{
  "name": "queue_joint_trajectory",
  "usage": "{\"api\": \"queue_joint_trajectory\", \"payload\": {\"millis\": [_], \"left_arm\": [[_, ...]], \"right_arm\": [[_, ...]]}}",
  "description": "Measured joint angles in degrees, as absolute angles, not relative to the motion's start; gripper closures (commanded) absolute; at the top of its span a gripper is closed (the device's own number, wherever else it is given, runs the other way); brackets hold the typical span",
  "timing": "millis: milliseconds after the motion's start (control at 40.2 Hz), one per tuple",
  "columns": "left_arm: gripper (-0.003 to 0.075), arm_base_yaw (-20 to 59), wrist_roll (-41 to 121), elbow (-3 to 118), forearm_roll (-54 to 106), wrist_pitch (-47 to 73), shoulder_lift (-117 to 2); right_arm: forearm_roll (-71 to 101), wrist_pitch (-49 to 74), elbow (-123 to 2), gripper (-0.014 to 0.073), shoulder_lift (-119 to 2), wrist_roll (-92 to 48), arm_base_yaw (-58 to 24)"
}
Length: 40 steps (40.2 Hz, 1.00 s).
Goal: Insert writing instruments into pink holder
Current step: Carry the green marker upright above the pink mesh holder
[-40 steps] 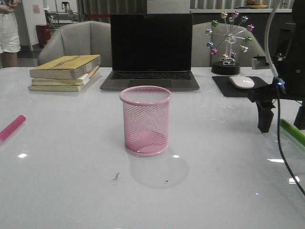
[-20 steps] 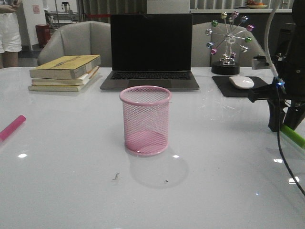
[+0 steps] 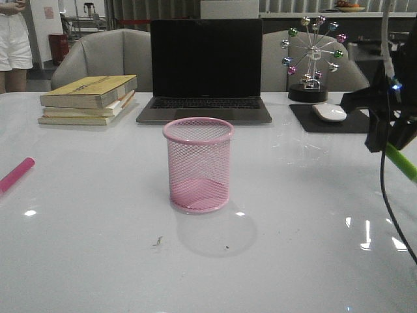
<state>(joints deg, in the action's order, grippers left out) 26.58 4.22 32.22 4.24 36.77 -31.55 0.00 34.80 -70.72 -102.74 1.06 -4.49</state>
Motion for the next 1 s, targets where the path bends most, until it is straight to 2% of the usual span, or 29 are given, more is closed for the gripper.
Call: {"api": "queue_joint_trajectory", "payload": {"millis": [299,498,746,995], "left_arm": [[0.0194,26.6,4.2,32.2,4.2,36.8,-31.5],[0.0194,26.6,4.2,32.2,4.2,36.8,-31.5],[0.0194,26.6,4.2,32.2,4.2,36.8,-31.5],[0.0194,26.6,4.2,32.2,4.2,36.8,-31.5]], "right_arm": [[0.6,12.3,-51.9,0.0433,-81.9,1.1,-13.7],[0.6,-5.6,-44.0,0.0433,-74.4,1.1,-22.9],[0.6,-31.7,-42.3,0.0433,-77.9,1.1,-32.6],[-2.1,-53.7,-42.3,0.0433,-89.1,1.1,-33.8]]}}
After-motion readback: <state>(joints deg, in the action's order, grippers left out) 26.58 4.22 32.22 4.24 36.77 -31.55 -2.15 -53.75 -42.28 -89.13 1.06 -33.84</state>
